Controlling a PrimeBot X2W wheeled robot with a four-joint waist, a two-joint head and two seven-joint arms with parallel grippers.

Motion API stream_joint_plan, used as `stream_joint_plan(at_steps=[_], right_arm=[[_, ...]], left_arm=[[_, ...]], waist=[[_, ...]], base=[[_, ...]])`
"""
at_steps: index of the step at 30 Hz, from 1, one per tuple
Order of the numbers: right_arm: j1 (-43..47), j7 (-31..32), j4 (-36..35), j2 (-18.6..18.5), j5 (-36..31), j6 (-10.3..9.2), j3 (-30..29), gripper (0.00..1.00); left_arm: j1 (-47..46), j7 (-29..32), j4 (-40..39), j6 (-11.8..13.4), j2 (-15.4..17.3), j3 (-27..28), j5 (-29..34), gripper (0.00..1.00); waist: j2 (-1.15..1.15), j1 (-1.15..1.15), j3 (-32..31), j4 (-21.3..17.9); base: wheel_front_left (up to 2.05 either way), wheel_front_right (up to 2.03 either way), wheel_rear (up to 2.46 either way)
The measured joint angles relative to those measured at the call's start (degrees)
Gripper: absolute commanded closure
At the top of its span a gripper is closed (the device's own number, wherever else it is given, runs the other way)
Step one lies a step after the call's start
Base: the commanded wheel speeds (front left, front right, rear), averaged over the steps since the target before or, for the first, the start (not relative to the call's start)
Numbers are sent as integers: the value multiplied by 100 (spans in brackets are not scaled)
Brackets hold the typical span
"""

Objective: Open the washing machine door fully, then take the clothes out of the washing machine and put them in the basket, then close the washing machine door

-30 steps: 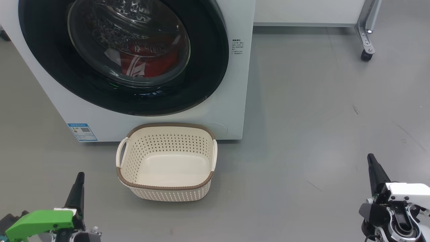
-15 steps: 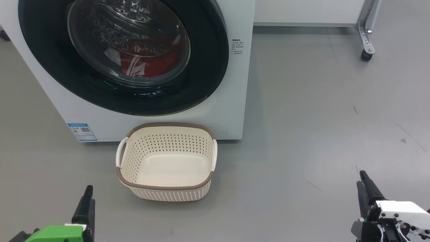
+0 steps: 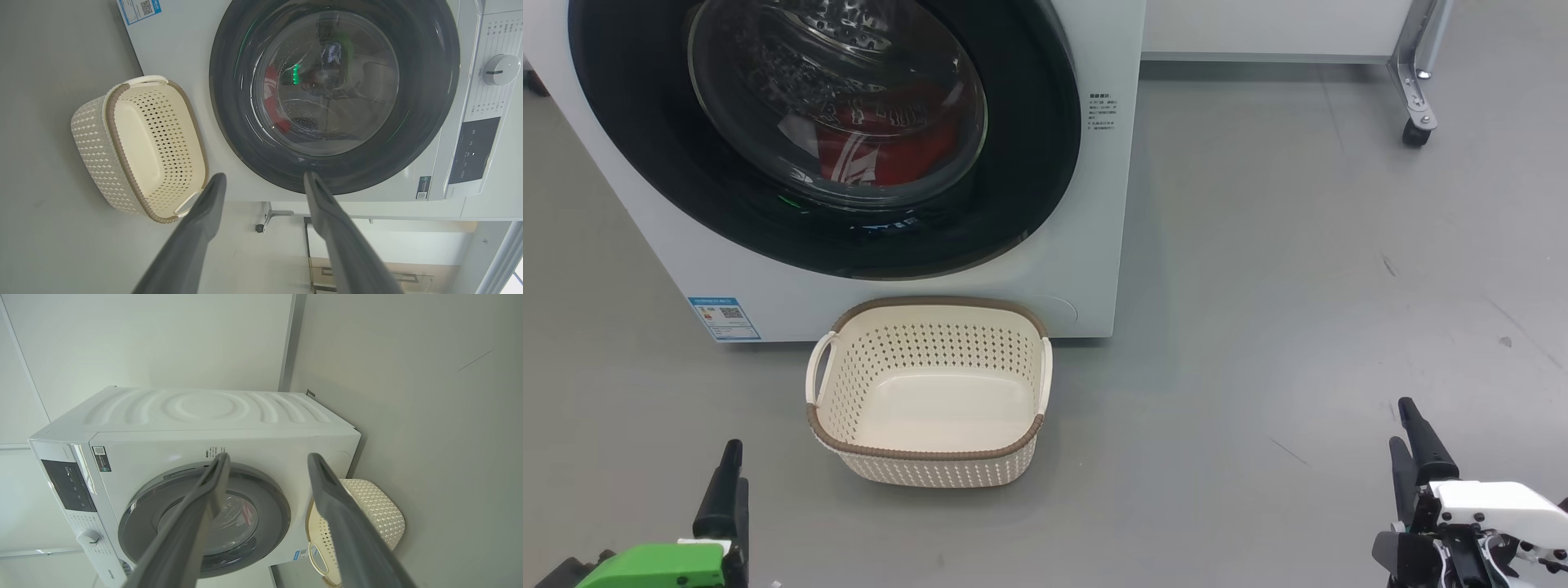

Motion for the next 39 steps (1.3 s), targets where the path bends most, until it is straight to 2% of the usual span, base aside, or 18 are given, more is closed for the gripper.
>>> stream_joint_plan(at_steps=[21, 30, 39], right_arm=[[-175, -304, -263, 56, -713, 1, 51, 0], [-244, -448, -345, 74, -1360, 1, -215, 0], [-330, -598, -458, 89, -1869, 1, -235, 0]], left_arm=[[-60, -333, -296, 0, -14, -43, 436, 0], [-71, -467, -366, 0, -9, -79, 829, 0], [-157, -587, -513, -1, 69, -170, 1556, 0]], waist=[[0, 0, 27, 38], [0, 0, 36, 46], [0, 0, 34, 56]], base=[[0, 0, 0], [0, 0, 0], [0, 0, 0]])
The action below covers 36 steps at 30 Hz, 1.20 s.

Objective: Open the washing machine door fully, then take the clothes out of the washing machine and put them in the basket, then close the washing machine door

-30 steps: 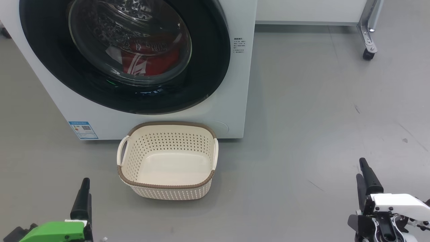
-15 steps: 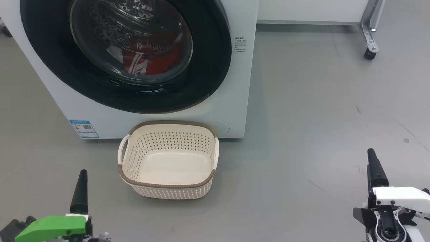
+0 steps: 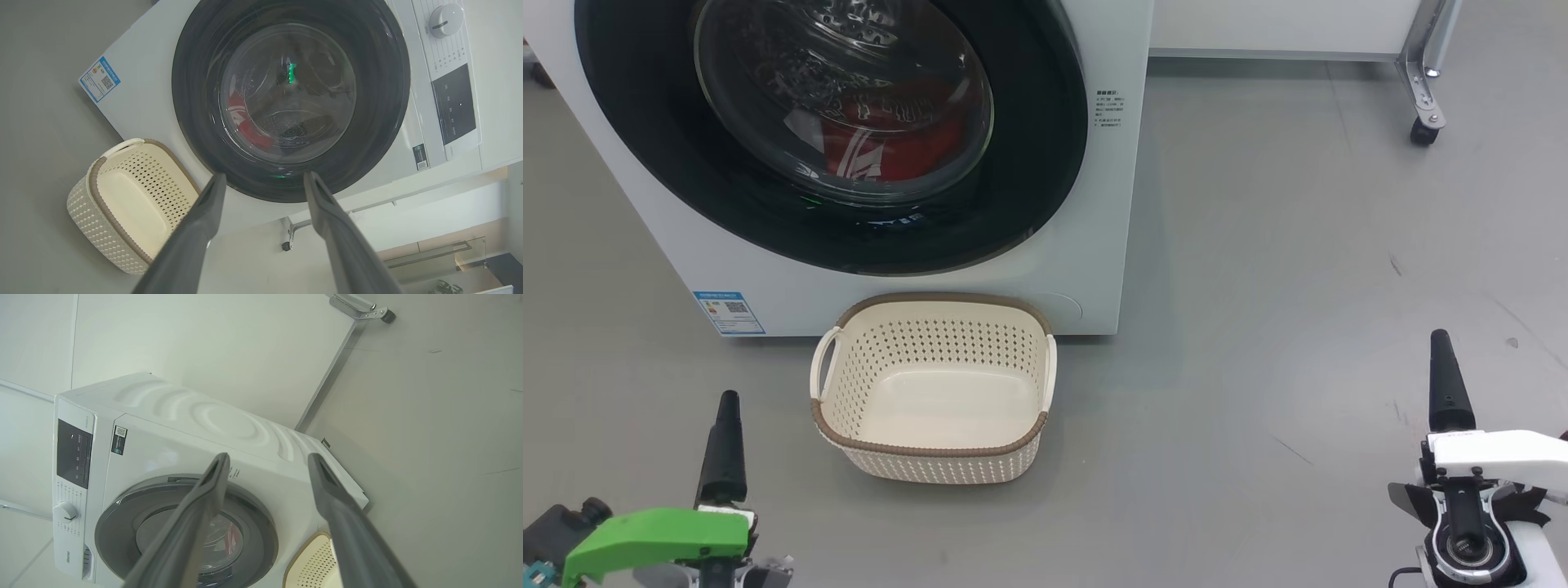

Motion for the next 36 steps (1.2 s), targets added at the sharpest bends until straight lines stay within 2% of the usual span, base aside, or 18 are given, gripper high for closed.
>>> stream_joint_plan(at_steps=[5, 13, 20, 22, 27, 36], right_arm=[[-93, -57, -110, 11, -401, 0, 33, 0], [-138, -188, -219, 22, -1233, -9, 93, 0], [-191, -301, -264, 31, -1894, -130, 159, 0], [-225, -322, -287, 32, -2418, -155, 220, 0], [-231, -413, -288, 43, -3052, -214, 311, 0], [-338, -555, -313, 67, -3910, -354, 421, 0]], left_arm=[[-7, -102, -74, 0, 3, -88, 326, 0], [-22, -229, -145, 1, 123, -111, 1294, 0], [-56, -303, -241, 12, 130, -160, 2060, 0], [-63, -354, -279, 55, 138, -207, 2443, 0], [-133, -449, -343, 70, 165, -316, 3114, 0], [-147, -575, -382, 191, 169, -441, 4200, 0]], waist=[[0, 0, 1, 10], [0, 0, 18, 37], [0, 0, 49, 62], [0, 0, 65, 68], [0, 0, 92, 73], [0, 0, 153, 58]], base=[[0, 0, 0], [0, 0, 0], [0, 0, 0], [0, 0, 0], [0, 0, 0], [0, 0, 0]])
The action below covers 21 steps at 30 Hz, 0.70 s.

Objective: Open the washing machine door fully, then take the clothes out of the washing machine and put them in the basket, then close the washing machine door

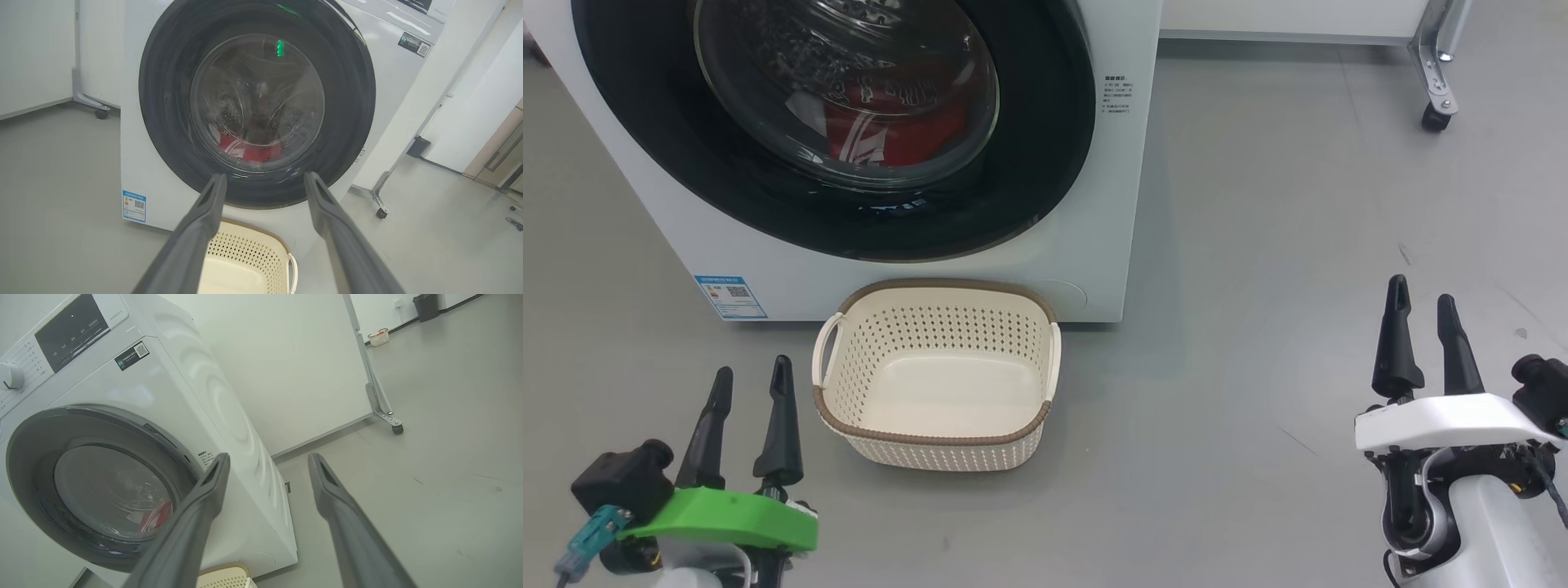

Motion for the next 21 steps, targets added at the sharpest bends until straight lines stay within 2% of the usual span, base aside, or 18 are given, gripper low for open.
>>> stream_joint_plan(at_steps=[12, 21], right_arm=[[-47, -177, 203, 15, -1300, -210, 212, 0], [-82, -178, 424, 24, -1588, -299, 293, 0]], left_arm=[[-16, -181, 37, 155, -18, -167, 1274, 0], [-16, -181, 224, 219, -58, -194, 1456, 0]], waist=[[0, 0, 34, -35], [0, 0, 41, -67]], base=[[0, 0, 0], [0, 0, 0]])
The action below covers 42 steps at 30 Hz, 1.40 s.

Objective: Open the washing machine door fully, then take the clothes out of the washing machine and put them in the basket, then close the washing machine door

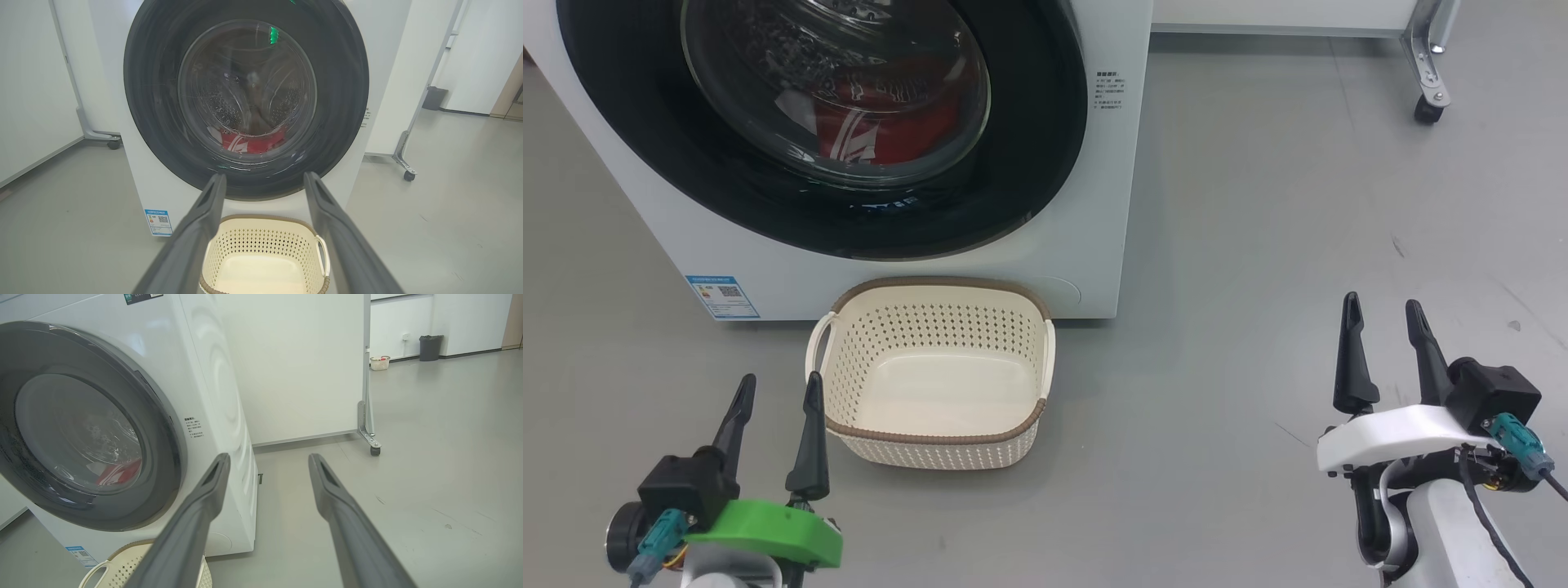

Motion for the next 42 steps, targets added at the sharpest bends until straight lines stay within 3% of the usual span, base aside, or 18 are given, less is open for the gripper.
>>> stream_joint_plan(at_steps=[13, 42], right_arm=[[-1, -5, 538, 0, -30, -55, 131, 0], [-154, -5, 818, -3, -176, -55, 219, 0]], left_arm=[[25, -1, 684, 5, -51, -140, 0, 0], [-125, -1, 1055, 46, -132, -145, 203, 0]], waist=[[0, 0, -6, -16], [0, 0, 27, -12]], base=[[0, 0, 0], [0, 0, 0]])
